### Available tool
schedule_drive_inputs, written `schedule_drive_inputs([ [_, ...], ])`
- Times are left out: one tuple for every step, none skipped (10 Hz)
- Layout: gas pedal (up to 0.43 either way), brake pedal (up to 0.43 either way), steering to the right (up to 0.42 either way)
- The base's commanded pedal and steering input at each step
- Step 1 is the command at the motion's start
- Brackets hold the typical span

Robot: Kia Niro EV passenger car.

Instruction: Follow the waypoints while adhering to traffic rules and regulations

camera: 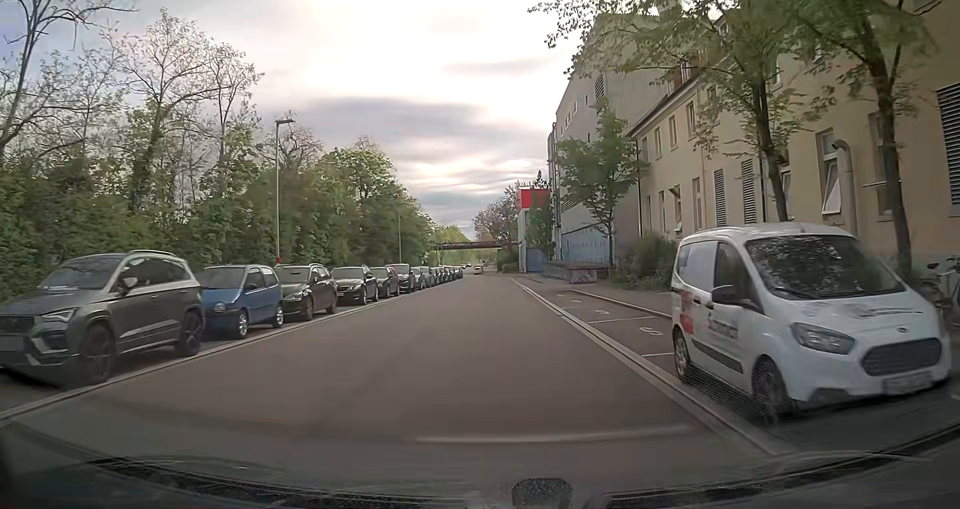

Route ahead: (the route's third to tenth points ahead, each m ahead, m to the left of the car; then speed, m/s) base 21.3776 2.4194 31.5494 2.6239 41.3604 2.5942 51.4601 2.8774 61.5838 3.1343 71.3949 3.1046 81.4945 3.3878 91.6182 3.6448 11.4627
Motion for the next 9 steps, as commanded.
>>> schedule_drive_inputs([
  [0.098, 0.0, 0.0],
  [0.098, 0.0, -0.001],
  [0.098, 0.0, -0.001],
  [0.098, 0.0, -0.001],
  [0.098, 0.0, 0.0],
  [0.098, 0.0, -0.001],
  [0.079, 0.0, -0.001],
  [0.079, 0.0, 0.0],
  [0.079, 0.0, -0.001],
])
